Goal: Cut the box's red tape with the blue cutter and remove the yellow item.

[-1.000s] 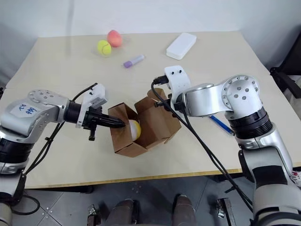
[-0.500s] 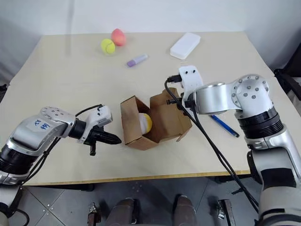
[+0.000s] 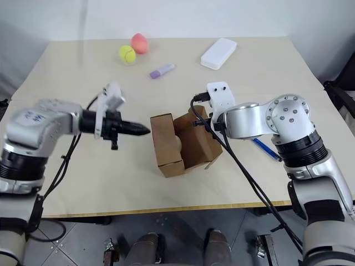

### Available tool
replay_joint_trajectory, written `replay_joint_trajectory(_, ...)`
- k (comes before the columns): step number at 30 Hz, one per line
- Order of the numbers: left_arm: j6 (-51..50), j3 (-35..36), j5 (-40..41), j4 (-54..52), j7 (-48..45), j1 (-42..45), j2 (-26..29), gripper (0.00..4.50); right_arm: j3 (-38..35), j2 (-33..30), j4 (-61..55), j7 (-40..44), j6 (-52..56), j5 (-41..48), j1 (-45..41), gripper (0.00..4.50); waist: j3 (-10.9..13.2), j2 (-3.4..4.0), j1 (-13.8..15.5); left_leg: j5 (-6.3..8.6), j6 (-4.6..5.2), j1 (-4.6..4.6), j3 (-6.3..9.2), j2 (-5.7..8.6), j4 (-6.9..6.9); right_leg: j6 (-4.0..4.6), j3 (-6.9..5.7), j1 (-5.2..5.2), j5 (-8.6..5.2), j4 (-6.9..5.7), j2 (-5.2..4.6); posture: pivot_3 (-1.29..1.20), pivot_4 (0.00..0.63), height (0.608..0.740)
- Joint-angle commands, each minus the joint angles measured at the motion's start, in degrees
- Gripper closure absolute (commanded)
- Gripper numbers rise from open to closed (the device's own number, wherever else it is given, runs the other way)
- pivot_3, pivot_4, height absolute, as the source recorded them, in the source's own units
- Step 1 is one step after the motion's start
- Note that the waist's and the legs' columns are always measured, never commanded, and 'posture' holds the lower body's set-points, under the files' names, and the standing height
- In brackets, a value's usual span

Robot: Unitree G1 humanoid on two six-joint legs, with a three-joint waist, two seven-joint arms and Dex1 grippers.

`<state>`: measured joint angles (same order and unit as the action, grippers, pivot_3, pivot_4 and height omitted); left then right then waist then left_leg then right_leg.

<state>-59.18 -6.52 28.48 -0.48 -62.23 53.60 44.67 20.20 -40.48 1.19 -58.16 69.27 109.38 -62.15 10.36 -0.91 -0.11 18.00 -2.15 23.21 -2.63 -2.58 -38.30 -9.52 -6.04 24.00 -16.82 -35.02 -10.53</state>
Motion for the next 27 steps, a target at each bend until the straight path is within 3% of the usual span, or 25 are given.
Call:
replay_joint_trajectory(1,-0.54,-1.56,2.36,-2.71,-2.47,1.20,-1.58,4.50,-1.36,0.11,-1.14,1.24,0.69,-1.22,-1.31,4.45,0.00,0.00,-0.01,0.00,0.00,0.00,0.00,0.00,0.00,0.00,0.00,0.00,0.00,0.00,0.00,0.00,0.150,0.740)
replay_joint_trajectory(7,4.83,-10.72,-3.74,-1.74,-6.42,0.30,0.31,4.50,-1.77,0.61,-1.18,1.86,1.16,-2.12,-1.40,4.45,0.00,0.00,-0.37,0.00,0.00,-0.02,-0.02,0.00,0.03,0.00,-0.01,0.01,0.00,-0.03,0.01,0.00,0.150,0.740)
replay_joint_trajectory(13,16.34,-19.04,-13.99,4.94,-9.93,2.31,1.15,4.50,-1.90,0.55,-1.90,2.03,1.29,-2.22,-1.29,4.45,0.00,0.00,-0.07,0.00,0.01,-0.03,-0.03,0.00,-0.03,0.01,0.00,0.02,0.00,-0.08,0.00,0.00,0.150,0.740)
replay_joint_trajectory(21,23.46,-22.62,-20.88,7.12,-15.54,2.05,3.53,4.50,-1.63,0.30,-2.86,2.61,1.76,-0.93,-2.18,4.45,-0.01,0.02,-0.12,0.02,0.05,-0.08,-0.07,-0.02,-0.38,0.03,0.05,-0.04,0.01,-0.31,0.00,0.00,0.150,0.740)
replay_joint_trajectory(27,21.62,-21.58,-22.21,2.10,-17.31,-2.34,6.80,4.50,-1.84,-1.54,-4.40,1.36,0.69,3.62,-3.17,4.45,-0.06,0.16,0.26,0.05,0.09,-0.12,-0.07,-0.04,-0.59,0.04,0.08,-0.10,0.01,-0.42,-0.01,0.00,0.150,0.740)
